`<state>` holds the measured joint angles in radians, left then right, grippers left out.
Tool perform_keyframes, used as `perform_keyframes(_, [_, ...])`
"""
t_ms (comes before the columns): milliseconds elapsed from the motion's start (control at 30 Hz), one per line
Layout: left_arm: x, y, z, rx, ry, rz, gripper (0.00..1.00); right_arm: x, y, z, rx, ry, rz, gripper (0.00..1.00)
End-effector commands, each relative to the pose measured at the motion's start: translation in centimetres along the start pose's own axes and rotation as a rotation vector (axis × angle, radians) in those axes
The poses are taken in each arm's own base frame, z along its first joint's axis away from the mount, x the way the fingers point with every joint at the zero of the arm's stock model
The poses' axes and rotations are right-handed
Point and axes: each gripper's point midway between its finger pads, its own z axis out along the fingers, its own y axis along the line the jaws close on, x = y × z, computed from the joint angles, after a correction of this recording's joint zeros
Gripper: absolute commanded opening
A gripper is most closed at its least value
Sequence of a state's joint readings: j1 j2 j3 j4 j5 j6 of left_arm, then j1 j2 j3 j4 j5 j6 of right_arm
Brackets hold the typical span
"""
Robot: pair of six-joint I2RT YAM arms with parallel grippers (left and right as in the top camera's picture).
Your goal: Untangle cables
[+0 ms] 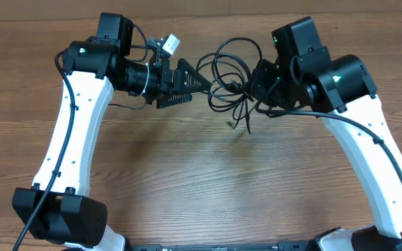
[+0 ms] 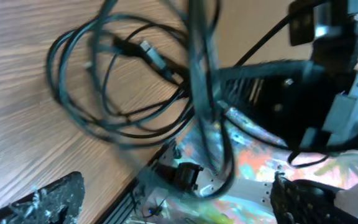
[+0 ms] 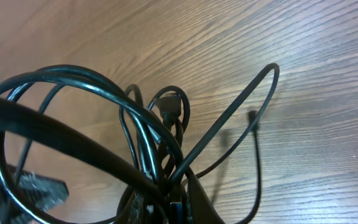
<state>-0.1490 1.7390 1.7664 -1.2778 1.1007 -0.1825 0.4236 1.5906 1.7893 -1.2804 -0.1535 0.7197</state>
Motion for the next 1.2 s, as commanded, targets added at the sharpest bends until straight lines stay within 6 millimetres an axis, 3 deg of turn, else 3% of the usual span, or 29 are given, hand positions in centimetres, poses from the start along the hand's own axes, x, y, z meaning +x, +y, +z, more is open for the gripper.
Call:
perform_keyframes(0, [0.0, -2.0, -0.6, 0.034, -0.021, 0.072, 0.90, 0.9, 1.0, 0.4, -0.018, 0.028, -0.060, 0.04])
perform_keyframes(167, [-0.9, 2.2, -1.0, -0.204, -0.088, -0.123, 0.73, 1.8, 2.2, 0.9, -0.058, 0.065, -0.078, 0.04])
perform_keyframes(200, [-1.0, 2.9, -1.2, -0.241, -0.101, -0.152, 0.65, 2.0, 2.5, 0.9, -0.069, 0.074, -0.081, 0.04])
perform_keyframes(300, [-1.1, 3.9, -1.5, -0.301, -0.116, -0.171, 0.22, 2.2, 2.5, 0.9, -0.074, 0.082, -0.083, 0.04])
perform_keyframes(367, [-1.0, 4.6, -1.8, -0.345, -0.122, -0.181, 0.04, 1.9, 2.1, 1.0, -0.047, 0.064, -0.084, 0.04])
perform_keyframes(533, [0.0, 7.2, -2.9, -0.499, -0.137, -0.280, 0.04, -1.3, -3.1, 0.4, 0.241, -0.133, -0.065, 0.04])
perform_keyframes(600, [0.3, 7.8, -3.2, -0.541, -0.138, -0.298, 0.04, -2.3, -5.6, -0.6, 0.374, -0.217, 0.010, 0.09])
perform_keyframes(667, [0.4, 8.0, -3.3, -0.555, -0.138, -0.301, 0.04, -2.3, -6.6, -1.0, 0.420, -0.240, 0.056, 0.16])
perform_keyframes(733, [0.3, 8.3, -3.5, -0.569, -0.147, -0.308, 0.04, -2.0, -6.5, -0.9, 0.412, -0.223, 0.059, 0.21])
perform_keyframes(767, [0.2, 8.4, -3.6, -0.579, -0.155, -0.320, 0.04, -1.7, -6.2, -0.7, 0.395, -0.205, 0.062, 0.30])
perform_keyframes(833, [0.2, 8.8, -3.9, -0.605, -0.174, -0.354, 0.04, -0.7, -5.0, -0.1, 0.324, -0.138, 0.062, 0.38])
perform_keyframes(1000, [0.2, 8.6, -3.7, -0.587, -0.176, -0.373, 0.04, 0.4, -2.5, 0.7, 0.190, -0.040, -0.049, 0.40])
perform_keyframes(1067, [0.1, 7.2, -2.8, -0.501, -0.137, -0.305, 0.04, 0.8, -1.9, 0.9, 0.158, -0.018, -0.050, 0.44])
perform_keyframes(1167, [0.0, 2.6, -0.7, -0.237, -0.049, -0.050, 0.04, 1.2, -1.2, 1.4, 0.124, 0.018, -0.050, 0.50])
